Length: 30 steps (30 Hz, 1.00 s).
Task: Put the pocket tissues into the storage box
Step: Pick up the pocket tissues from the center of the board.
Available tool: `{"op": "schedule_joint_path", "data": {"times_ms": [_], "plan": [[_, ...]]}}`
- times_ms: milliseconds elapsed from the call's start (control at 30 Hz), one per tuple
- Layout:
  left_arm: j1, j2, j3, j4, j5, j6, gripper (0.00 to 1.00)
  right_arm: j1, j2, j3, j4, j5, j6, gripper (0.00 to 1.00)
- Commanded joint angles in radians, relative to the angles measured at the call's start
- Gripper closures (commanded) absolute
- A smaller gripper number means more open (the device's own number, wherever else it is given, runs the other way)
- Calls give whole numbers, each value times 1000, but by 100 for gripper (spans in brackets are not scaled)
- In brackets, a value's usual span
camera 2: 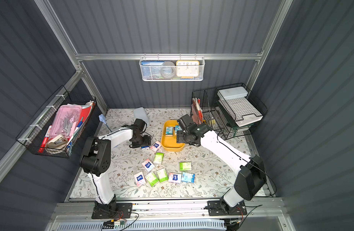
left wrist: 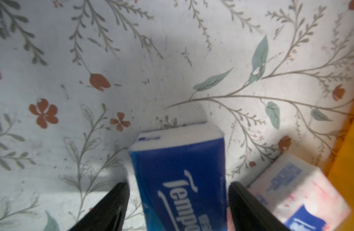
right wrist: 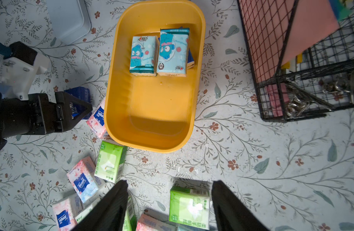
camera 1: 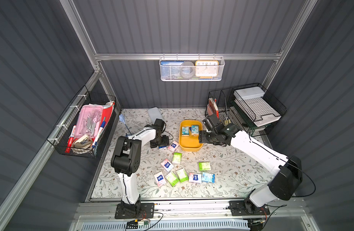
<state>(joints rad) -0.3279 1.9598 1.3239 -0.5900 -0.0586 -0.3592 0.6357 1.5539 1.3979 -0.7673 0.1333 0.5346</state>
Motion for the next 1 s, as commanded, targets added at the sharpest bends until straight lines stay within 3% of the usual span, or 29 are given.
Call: {"op": "schedule_joint_path", "data": {"times_ms": [0, 133, 200, 333, 533, 767, 967], "plan": [[-5, 34, 13, 5, -23, -21, 24, 2, -21, -14, -27, 27, 2, 29], [-7, 38, 11, 7, -39, -23, 46, 2, -27, -17, -32, 29, -1, 29], [-8, 35, 11, 6, -48, -23, 64, 2, -26, -19, -31, 28, -2, 29], [-9, 36, 18, -8, -56, -21, 75, 2, -24, -18, -29, 28, -2, 29], [-12, -2, 84, -70, -60, -20, 73, -5, -42, -26, -30, 58, -7, 29], [-57, -48, 303, -184, -46, -15, 70, -53, -113, -137, 37, 76, 14, 29], [-144, 28, 511, -258, -38, -12, 70, -110, -167, -211, 61, 67, 26, 29]]}}
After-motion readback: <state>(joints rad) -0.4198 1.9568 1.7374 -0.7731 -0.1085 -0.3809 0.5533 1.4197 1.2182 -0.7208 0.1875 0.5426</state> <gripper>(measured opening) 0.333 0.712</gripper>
